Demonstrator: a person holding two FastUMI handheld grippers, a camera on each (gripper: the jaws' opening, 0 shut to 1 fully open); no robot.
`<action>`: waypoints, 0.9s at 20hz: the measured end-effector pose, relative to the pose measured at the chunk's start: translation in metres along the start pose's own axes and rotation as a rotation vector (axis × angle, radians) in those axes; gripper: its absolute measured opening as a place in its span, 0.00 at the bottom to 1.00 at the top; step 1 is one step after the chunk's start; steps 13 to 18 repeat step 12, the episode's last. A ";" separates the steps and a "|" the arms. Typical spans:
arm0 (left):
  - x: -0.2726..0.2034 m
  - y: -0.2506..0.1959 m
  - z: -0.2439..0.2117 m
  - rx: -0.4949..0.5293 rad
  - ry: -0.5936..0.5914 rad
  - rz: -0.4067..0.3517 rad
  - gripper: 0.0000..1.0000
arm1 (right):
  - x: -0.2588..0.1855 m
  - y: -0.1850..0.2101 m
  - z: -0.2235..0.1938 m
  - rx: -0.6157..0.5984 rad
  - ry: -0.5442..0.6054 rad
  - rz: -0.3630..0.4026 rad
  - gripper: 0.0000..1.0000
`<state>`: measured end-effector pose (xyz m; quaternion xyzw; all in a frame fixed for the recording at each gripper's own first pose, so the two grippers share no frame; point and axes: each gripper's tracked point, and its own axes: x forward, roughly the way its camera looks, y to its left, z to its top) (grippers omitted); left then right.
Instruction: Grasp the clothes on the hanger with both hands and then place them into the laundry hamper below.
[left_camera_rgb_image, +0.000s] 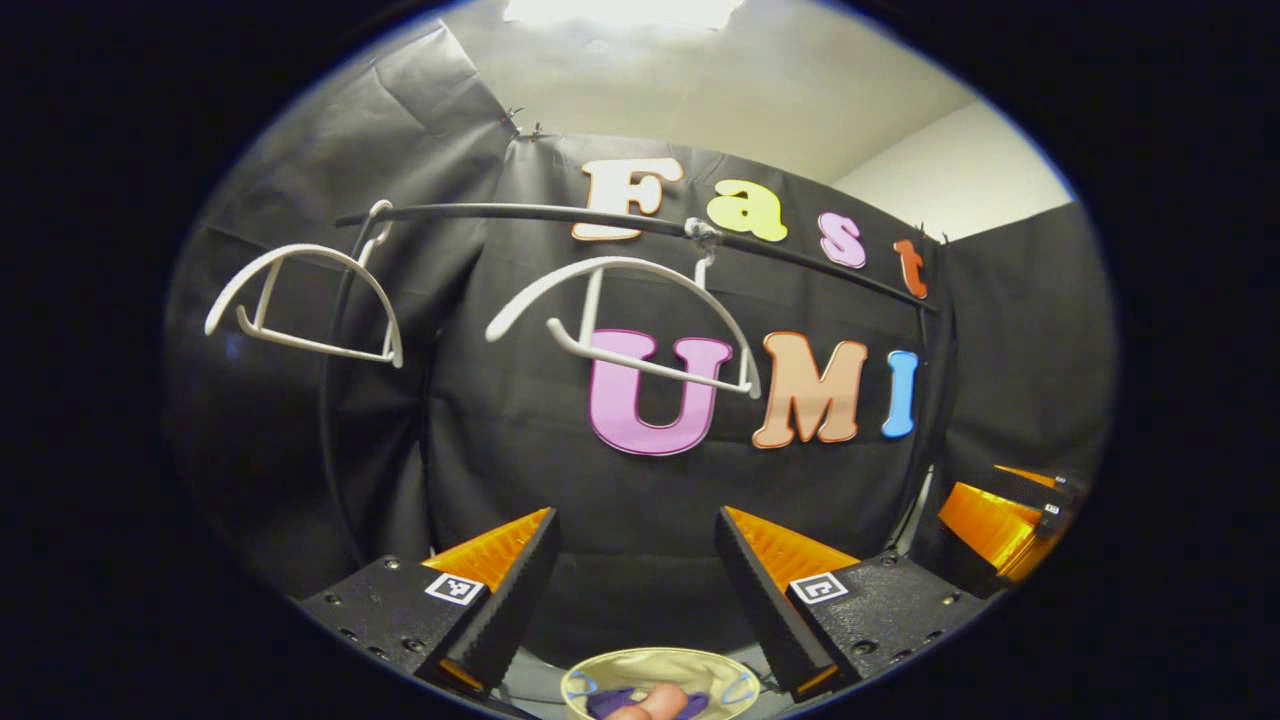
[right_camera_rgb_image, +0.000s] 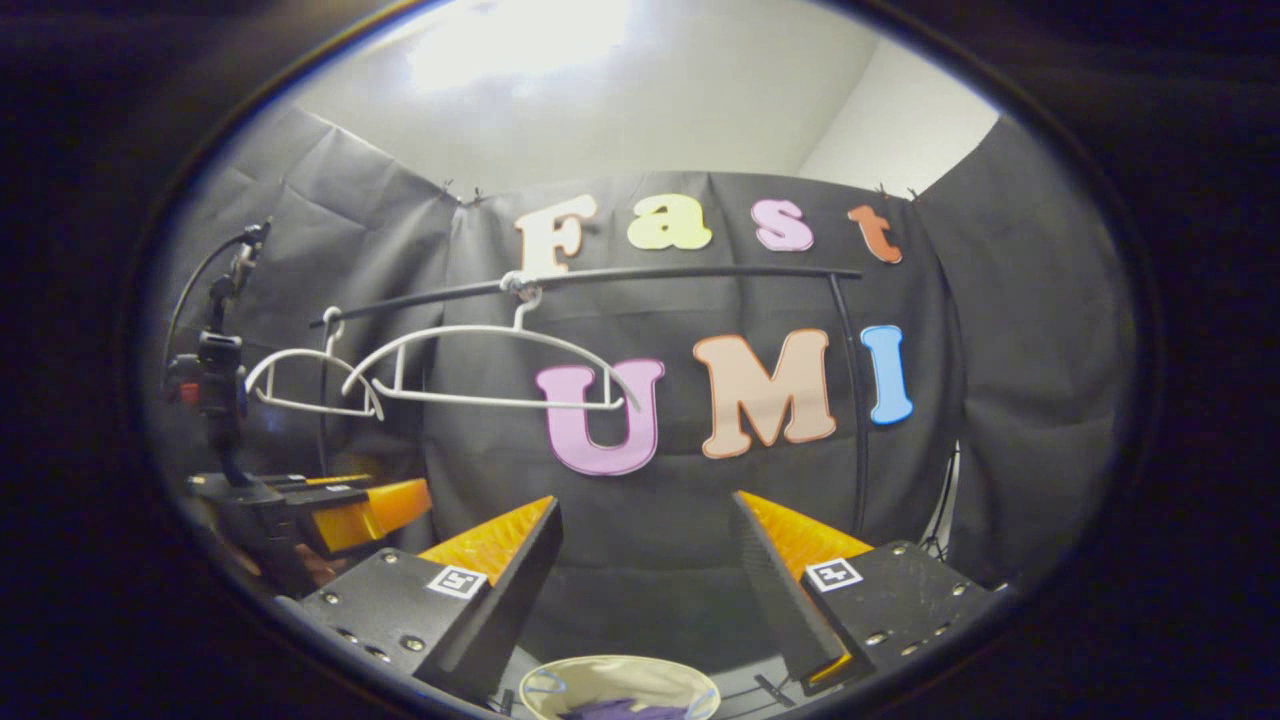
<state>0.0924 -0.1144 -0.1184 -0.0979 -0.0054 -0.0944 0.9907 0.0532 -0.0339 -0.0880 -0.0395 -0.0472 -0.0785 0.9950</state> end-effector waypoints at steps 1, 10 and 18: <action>0.000 -0.005 0.001 0.007 -0.007 -0.002 0.92 | -0.004 -0.004 0.003 0.001 -0.015 0.005 1.00; 0.000 -0.028 0.003 0.034 -0.024 0.039 0.92 | -0.025 -0.063 0.009 -0.008 -0.010 -0.029 1.00; 0.001 -0.028 0.001 0.034 -0.019 0.053 0.92 | -0.027 -0.078 0.011 -0.018 -0.014 -0.054 0.96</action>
